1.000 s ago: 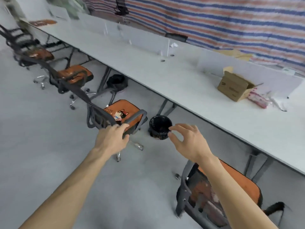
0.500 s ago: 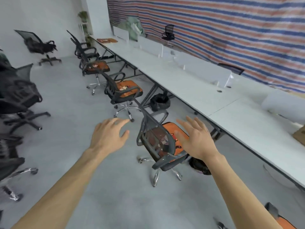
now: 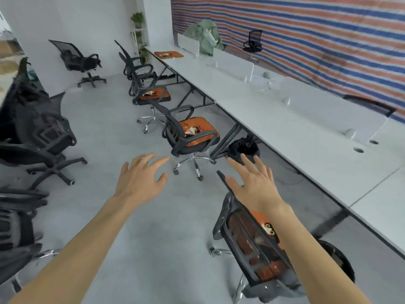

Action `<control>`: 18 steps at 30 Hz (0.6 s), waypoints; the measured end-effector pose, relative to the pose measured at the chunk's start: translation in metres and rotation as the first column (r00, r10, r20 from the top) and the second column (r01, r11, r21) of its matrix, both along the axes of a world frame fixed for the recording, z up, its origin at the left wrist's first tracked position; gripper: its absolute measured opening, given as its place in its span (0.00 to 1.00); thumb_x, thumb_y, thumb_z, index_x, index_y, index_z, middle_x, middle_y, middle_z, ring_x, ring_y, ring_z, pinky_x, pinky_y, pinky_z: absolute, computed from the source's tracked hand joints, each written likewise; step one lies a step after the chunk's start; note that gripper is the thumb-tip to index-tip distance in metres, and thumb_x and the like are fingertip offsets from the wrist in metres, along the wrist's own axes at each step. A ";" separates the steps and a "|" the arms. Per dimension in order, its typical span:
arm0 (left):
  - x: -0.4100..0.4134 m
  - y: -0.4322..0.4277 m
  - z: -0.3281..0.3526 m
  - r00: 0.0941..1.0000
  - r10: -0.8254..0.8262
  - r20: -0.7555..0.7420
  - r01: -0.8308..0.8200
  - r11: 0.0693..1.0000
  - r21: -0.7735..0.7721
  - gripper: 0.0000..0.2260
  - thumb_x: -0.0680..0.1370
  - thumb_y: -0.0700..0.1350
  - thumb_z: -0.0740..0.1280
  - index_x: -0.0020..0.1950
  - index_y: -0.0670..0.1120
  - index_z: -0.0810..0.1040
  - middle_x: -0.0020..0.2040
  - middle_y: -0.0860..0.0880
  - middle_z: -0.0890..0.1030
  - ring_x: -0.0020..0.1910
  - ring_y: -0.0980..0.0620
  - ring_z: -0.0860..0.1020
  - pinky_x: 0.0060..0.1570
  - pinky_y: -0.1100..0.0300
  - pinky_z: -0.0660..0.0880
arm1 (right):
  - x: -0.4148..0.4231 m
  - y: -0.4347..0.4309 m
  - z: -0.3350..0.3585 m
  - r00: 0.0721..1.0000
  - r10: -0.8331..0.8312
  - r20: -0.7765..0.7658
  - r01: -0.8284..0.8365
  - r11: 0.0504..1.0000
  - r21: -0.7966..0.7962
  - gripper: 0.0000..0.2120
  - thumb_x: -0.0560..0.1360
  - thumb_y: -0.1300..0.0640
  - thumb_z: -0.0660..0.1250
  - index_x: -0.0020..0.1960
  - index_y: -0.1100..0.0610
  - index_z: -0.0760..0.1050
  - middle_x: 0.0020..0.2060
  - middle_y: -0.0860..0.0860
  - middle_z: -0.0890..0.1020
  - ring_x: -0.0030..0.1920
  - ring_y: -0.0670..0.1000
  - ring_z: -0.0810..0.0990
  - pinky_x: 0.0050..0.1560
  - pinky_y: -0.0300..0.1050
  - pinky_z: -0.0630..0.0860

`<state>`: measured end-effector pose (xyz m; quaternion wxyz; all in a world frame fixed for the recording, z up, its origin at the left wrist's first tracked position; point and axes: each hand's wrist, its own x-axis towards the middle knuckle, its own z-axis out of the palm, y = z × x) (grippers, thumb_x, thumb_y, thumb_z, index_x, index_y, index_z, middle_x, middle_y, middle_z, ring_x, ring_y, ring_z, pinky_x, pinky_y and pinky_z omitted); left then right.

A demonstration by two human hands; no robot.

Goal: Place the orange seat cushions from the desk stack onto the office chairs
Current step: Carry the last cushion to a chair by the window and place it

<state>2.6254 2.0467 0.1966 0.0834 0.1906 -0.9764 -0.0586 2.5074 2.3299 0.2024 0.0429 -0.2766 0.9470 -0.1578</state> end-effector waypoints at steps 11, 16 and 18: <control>-0.152 -0.242 0.000 0.982 0.136 -0.132 -0.125 0.988 0.087 0.21 0.79 0.60 0.61 0.73 0.63 0.69 0.74 0.51 0.70 0.74 0.46 0.64 0.70 0.41 0.64 | -0.178 -0.261 0.011 0.988 0.131 -0.080 -0.136 0.989 -0.061 0.26 0.82 0.38 0.55 0.79 0.39 0.59 0.80 0.46 0.60 0.80 0.54 0.54 0.78 0.57 0.55; -0.231 -0.377 -0.005 0.987 0.124 -0.097 -0.113 0.987 0.113 0.22 0.79 0.61 0.60 0.74 0.63 0.67 0.76 0.52 0.67 0.75 0.48 0.62 0.71 0.42 0.62 | -0.257 -0.393 0.008 0.991 0.105 -0.077 -0.111 0.991 -0.069 0.24 0.81 0.39 0.56 0.77 0.38 0.62 0.79 0.44 0.62 0.79 0.54 0.56 0.75 0.61 0.61; -0.263 -0.423 0.001 0.993 0.098 -0.072 -0.091 0.992 0.091 0.23 0.80 0.60 0.59 0.75 0.64 0.65 0.76 0.53 0.66 0.75 0.48 0.61 0.72 0.42 0.61 | -0.285 -0.438 0.012 0.996 0.067 -0.057 -0.072 0.994 -0.083 0.24 0.81 0.39 0.57 0.76 0.37 0.62 0.78 0.43 0.63 0.78 0.54 0.58 0.74 0.60 0.63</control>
